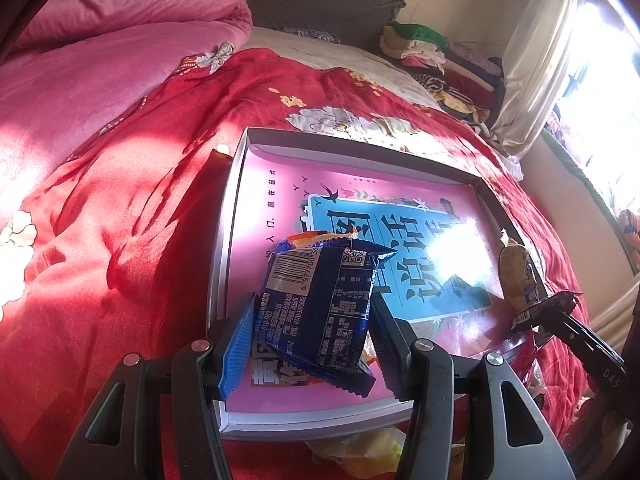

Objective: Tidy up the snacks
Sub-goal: 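Lower and release blue biscuit pack in tray with left tool while right tool releases Snickers bar there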

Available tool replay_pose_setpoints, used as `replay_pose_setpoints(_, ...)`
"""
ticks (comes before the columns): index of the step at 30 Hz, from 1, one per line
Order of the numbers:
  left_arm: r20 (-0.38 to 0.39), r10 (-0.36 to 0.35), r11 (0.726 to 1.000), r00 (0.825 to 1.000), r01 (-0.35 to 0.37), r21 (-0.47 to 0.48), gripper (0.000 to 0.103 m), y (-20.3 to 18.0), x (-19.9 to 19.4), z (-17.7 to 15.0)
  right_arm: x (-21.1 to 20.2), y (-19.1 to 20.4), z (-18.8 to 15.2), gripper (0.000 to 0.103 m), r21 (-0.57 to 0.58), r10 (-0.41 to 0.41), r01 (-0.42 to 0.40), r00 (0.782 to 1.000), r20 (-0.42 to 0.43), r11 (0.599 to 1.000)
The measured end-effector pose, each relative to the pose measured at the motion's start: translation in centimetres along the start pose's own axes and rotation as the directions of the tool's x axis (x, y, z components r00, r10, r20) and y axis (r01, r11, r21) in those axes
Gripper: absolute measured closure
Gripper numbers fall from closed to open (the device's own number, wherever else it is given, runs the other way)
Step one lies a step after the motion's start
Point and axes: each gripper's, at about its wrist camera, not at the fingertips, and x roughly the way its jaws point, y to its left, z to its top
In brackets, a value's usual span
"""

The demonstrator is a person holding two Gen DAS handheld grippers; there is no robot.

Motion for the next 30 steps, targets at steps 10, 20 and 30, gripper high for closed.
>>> replay_pose_setpoints(10,0.005,0.007,1.0,1.0,-0.007,0.007,0.047,-0.1,-0.2,0.0,-0.6,-1.8,-0.3,0.074,0.097,0.025,-0.025,1.0,0.003,0.995)
replay_pose_setpoints(20,0.009,0.012,1.0,1.0,-0.013,0.013,0.047,0.0,-0.2,0.4,-0.7,-2.2,-0.2,0.072,0.124,0.024,-0.026,1.0,0.012,0.992)
replay_pose_setpoints(30,0.022,0.022,1.0,1.0,-0.022,0.016,0.047,0.1,-0.4,0.7,-1.1,-2.3,-0.3,0.07,0.122,-0.001,-0.001,1.0,0.012,0.992)
